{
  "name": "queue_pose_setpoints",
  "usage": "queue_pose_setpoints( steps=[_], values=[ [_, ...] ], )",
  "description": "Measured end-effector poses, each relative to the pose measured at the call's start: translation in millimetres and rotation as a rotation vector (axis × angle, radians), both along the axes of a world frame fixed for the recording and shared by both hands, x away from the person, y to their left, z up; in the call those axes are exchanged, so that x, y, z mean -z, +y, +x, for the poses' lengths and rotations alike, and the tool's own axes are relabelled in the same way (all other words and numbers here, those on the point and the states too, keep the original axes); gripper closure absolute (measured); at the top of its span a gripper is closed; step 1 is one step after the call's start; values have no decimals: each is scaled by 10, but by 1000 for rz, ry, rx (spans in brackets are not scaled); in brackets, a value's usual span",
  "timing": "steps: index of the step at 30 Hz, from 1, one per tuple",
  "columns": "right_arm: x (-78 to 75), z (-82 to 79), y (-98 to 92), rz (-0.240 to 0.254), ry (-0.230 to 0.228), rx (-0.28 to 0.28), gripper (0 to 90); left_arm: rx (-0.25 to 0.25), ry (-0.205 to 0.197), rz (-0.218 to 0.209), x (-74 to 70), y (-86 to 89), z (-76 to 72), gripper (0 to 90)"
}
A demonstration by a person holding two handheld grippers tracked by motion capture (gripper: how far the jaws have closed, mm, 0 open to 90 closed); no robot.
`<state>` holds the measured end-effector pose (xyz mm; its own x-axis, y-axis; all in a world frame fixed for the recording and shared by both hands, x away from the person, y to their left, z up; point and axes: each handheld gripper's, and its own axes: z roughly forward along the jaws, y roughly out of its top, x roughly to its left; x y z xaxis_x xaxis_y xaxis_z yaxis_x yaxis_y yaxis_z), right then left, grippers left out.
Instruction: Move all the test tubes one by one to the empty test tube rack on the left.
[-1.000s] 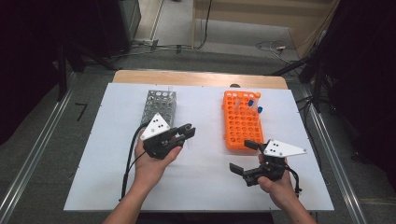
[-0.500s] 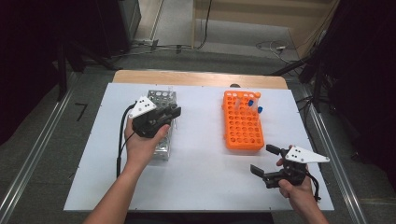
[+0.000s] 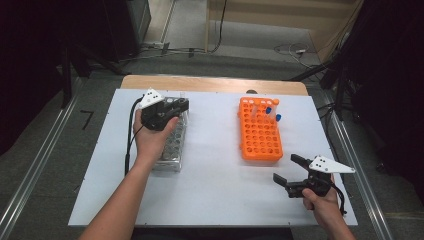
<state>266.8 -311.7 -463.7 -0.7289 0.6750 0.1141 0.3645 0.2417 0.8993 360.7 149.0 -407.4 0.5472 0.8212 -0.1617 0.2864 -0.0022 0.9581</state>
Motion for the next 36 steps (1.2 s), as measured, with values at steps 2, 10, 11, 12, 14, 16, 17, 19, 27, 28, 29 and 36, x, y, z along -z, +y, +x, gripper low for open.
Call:
queue_pose_setpoints(
  steps=[2, 10, 11, 12, 14, 16, 17, 19, 27, 28, 29, 36],
  values=[
    [3, 3, -1, -1, -5, 2, 0, -7, 1, 6, -6, 7, 51, 763],
    [11, 9, -18, -5, -9, 22, 0, -45, -1, 15, -25, 34, 247, 763],
    [13, 9, -21, -5, -10, 28, 0, -49, -3, 15, -29, 37, 275, 763],
    [15, 11, -25, -6, -9, 29, 0, -52, -3, 14, -34, 44, 302, 763],
    [18, 12, -26, -6, -10, 31, 0, -65, -4, 13, -49, 53, 353, 763],
    [19, 12, -24, -5, -11, 31, 1, -76, -5, 16, -60, 59, 400, 763],
    [19, 12, -23, -7, -11, 30, 1, -83, -5, 18, -62, 59, 424, 763],
    [21, 10, -20, -8, -12, 29, 1, -97, -6, 22, -60, 65, 471, 762],
    [28, 22, -41, -8, -15, 31, 1, -154, 19, 21, 53, 71, 622, 763],
    [29, 22, -45, -8, -11, 34, 3, -157, 21, 25, 66, 69, 635, 762],
    [31, 24, -47, -8, -9, 35, 4, -167, 22, 32, 79, 65, 646, 762],
    [39, 33, -48, -6, -9, 33, 6, -177, 65, 77, 172, 25, 704, 762]
  ],
)
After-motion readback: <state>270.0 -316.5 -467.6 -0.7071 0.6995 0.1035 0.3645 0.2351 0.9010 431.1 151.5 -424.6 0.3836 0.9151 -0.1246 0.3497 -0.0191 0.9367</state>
